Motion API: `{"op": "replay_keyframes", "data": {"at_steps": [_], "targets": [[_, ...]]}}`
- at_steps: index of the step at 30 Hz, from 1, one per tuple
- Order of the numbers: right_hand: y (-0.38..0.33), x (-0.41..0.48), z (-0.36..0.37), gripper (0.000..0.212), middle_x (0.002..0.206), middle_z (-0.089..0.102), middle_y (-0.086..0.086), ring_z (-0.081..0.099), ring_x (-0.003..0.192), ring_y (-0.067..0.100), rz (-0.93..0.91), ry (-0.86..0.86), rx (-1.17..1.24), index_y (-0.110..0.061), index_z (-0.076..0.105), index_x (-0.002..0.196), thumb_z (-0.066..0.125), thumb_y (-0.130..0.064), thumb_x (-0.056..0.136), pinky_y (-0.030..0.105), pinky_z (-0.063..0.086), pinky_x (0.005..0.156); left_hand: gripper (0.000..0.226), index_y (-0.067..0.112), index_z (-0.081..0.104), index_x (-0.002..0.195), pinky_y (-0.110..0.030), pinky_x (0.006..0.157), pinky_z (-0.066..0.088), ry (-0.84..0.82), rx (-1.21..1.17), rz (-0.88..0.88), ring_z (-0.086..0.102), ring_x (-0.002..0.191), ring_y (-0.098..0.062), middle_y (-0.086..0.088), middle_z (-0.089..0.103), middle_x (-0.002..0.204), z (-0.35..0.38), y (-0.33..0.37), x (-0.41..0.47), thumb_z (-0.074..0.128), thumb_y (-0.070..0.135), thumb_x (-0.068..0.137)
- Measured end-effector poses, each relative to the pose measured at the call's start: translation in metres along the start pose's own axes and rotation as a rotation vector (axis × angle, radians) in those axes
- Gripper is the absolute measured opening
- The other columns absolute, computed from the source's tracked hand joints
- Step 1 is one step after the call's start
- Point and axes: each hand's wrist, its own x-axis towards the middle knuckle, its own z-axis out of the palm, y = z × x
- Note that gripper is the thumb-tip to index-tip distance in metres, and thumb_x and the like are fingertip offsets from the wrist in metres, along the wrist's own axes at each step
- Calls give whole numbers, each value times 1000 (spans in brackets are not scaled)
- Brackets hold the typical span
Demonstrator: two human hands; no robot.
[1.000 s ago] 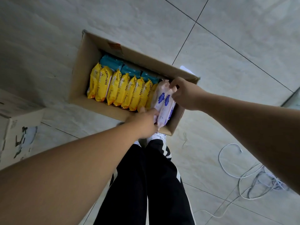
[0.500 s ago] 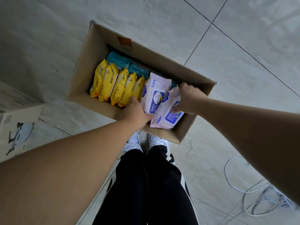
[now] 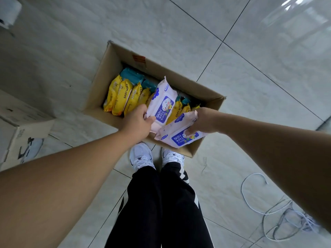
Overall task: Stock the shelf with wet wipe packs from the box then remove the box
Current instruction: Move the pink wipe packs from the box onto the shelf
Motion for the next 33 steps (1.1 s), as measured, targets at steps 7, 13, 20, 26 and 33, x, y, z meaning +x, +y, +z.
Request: {"op": "replay_keyframes", "data": {"at_steps": [7,13,20,26,33], "targets": [[-21,-78,-18,40,99,79,-5,75,91,18,-121,37,343,-20,73,103,92,-29,68,42,62,87,33,20,41,75,-34,61,41,16,-89,9,53,67,-27,-2,58,71,-103,30,-35,71,27,87],[-60,-178,-63,34,102,80,0,76,96,23,-301,32,510,-16,74,105,87,-13,75,41,60,90,25,31,49,94,-44,83,56,-28,-101,144,69,92,-24,2,70,93,-207,99,-91,70,25,83],[-108,-332,-124,33,110,78,8,74,104,27,-512,25,540,-7,71,113,82,-8,81,50,56,98,20,23,50,101,-33,77,51,77,52,276,65,93,-16,6,66,99,-328,199,-205,67,22,91],[-142,-470,-145,31,107,79,6,76,99,25,-668,100,519,-9,73,108,84,-10,79,47,59,93,20,28,47,100,-31,67,50,169,155,337,63,80,-9,7,66,93,-422,273,-344,65,26,91],[-219,-588,-167,39,109,78,5,75,101,26,-940,147,374,-10,73,112,87,-21,77,48,58,94,24,32,47,97,-38,78,55,383,210,336,65,85,-15,8,67,94,-528,305,-483,69,29,87]]}}
